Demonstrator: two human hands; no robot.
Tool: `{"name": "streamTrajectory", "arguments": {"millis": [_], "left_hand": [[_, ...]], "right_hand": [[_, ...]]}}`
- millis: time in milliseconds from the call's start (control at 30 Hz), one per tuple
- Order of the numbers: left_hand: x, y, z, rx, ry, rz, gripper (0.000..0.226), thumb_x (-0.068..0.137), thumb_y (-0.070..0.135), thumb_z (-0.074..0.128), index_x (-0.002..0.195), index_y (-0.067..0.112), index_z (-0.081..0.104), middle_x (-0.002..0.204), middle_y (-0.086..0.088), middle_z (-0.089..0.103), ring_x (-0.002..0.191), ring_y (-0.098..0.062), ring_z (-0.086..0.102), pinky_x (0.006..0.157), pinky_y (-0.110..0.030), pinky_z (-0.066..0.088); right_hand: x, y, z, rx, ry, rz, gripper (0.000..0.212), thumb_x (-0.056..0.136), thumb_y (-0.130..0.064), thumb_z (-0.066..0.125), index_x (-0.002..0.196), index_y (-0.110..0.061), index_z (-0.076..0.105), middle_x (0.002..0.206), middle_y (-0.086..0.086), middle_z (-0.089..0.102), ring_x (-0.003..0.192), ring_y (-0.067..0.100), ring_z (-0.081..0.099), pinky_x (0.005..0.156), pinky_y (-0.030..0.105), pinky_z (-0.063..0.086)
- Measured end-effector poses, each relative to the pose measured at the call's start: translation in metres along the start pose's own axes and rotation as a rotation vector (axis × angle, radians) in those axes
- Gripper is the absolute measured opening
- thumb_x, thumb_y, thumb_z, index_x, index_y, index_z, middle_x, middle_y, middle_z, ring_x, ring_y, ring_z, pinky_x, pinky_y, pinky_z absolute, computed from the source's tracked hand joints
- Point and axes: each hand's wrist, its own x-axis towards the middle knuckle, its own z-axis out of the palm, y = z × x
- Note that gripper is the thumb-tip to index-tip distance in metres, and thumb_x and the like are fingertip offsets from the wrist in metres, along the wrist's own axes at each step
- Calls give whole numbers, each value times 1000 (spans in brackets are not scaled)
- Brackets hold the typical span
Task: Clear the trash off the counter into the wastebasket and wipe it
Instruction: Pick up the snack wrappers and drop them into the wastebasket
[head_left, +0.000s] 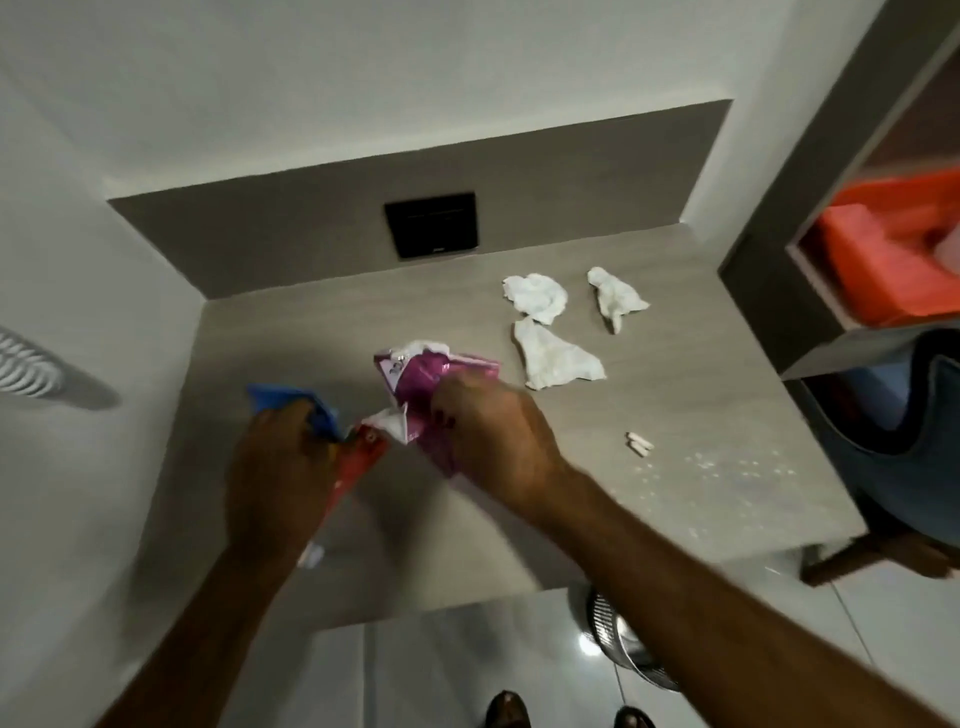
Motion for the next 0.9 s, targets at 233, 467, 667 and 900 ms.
{"name": "streamTrajectory", "arguments": {"millis": [233, 467, 667, 900], "left_hand": [[-187, 127, 26, -465, -30, 136, 11, 80, 38, 61, 86, 47, 62, 82, 13, 66, 79, 1, 59, 77, 2, 40], [-290, 182, 237, -297, -699, -40, 16, 76, 8, 58, 78, 15, 73, 85, -8, 74, 80, -24, 70, 74, -29, 55], [-311, 172, 441, -118, -914, -203, 12, 79, 1, 66, 83, 1, 77, 87, -18, 77, 87, -30, 71, 69, -18, 43], [-325, 134, 586, -151, -990, -415, 28, 82, 6, 64, 109, 7, 74, 109, -13, 75, 104, -27, 68, 93, -30, 52]], "right_hand": [[-226, 4, -78, 67, 311, 280, 17, 76, -11, 67, 85, -18, 79, 110, 0, 72, 96, 6, 68, 92, 12, 45], [-384, 148, -44, -29, 141, 984, 14, 70, -6, 69, 76, -18, 74, 77, -1, 75, 61, 20, 68, 59, 14, 40], [-437, 285, 72, 159, 53, 1261, 9, 86, -15, 68, 93, -17, 73, 90, 4, 75, 81, 22, 69, 73, 23, 47], [-479, 379, 179, 506, -49, 1570, 27, 89, -19, 57, 110, -12, 71, 104, 15, 74, 97, 32, 68, 90, 41, 54]]}}
